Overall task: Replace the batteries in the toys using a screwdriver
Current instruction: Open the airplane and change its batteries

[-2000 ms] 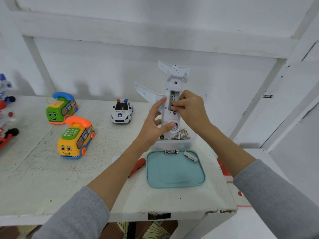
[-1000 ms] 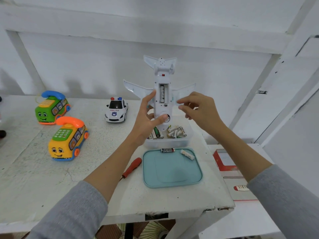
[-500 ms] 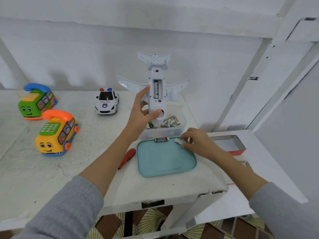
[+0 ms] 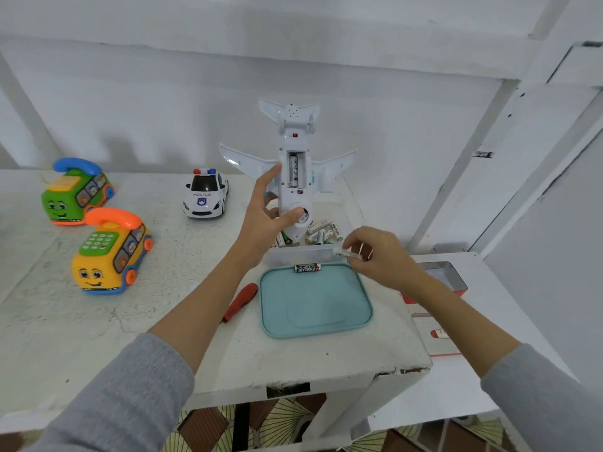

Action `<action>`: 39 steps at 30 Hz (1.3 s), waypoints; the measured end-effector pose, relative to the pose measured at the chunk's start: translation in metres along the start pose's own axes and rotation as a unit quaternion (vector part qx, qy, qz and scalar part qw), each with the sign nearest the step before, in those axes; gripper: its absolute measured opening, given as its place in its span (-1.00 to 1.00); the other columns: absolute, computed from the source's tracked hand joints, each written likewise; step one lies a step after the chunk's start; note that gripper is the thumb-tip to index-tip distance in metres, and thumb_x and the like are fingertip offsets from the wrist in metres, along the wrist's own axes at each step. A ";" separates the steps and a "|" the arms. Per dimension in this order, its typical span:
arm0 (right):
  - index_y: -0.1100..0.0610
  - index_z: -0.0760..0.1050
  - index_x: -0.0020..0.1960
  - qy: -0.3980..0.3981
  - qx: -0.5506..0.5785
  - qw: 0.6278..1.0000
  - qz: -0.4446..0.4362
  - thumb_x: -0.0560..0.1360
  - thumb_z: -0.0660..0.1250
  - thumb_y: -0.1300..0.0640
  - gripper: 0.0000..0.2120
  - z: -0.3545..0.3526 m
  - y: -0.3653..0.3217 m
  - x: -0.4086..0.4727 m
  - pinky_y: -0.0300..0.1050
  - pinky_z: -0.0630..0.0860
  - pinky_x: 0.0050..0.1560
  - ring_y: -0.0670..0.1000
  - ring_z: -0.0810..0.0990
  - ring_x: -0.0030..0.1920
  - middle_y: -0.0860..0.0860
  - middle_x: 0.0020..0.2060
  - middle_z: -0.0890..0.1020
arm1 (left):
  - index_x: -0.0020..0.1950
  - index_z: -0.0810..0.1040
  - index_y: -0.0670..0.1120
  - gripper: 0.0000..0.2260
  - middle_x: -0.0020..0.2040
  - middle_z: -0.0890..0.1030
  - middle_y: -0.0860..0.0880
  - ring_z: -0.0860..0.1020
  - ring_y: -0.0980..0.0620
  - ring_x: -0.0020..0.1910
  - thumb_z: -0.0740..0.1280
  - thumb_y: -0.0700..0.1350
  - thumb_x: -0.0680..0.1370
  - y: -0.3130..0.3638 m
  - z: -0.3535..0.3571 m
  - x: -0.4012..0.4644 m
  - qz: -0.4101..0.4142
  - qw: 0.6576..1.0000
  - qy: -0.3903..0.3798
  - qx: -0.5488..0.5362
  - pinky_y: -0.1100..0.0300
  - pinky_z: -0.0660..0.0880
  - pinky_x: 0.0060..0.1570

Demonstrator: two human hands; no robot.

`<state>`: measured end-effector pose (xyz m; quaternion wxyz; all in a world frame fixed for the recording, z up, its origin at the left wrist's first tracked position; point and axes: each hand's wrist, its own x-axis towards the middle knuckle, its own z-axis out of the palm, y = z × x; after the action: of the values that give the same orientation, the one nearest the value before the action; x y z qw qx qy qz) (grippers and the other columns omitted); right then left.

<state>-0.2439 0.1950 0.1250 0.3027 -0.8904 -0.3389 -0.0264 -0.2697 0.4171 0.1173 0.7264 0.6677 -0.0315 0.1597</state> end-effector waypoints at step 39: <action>0.30 0.61 0.02 0.169 -0.047 0.977 -0.122 0.39 0.38 0.37 -0.79 -0.011 -0.055 0.086 -0.50 0.26 -0.22 -0.04 0.41 -0.33 0.16 -0.28 0.52 | 0.30 0.33 0.32 -0.34 0.35 0.41 -0.13 0.58 -0.10 0.14 0.52 -0.18 0.38 0.014 0.015 -0.005 0.018 0.999 -0.022 -0.014 0.16 0.57 0.01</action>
<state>-0.2096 0.2716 0.1844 0.3079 -0.8384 -0.3874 -0.2286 -0.2759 0.4021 0.1309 0.7318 0.6602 -0.0617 0.1575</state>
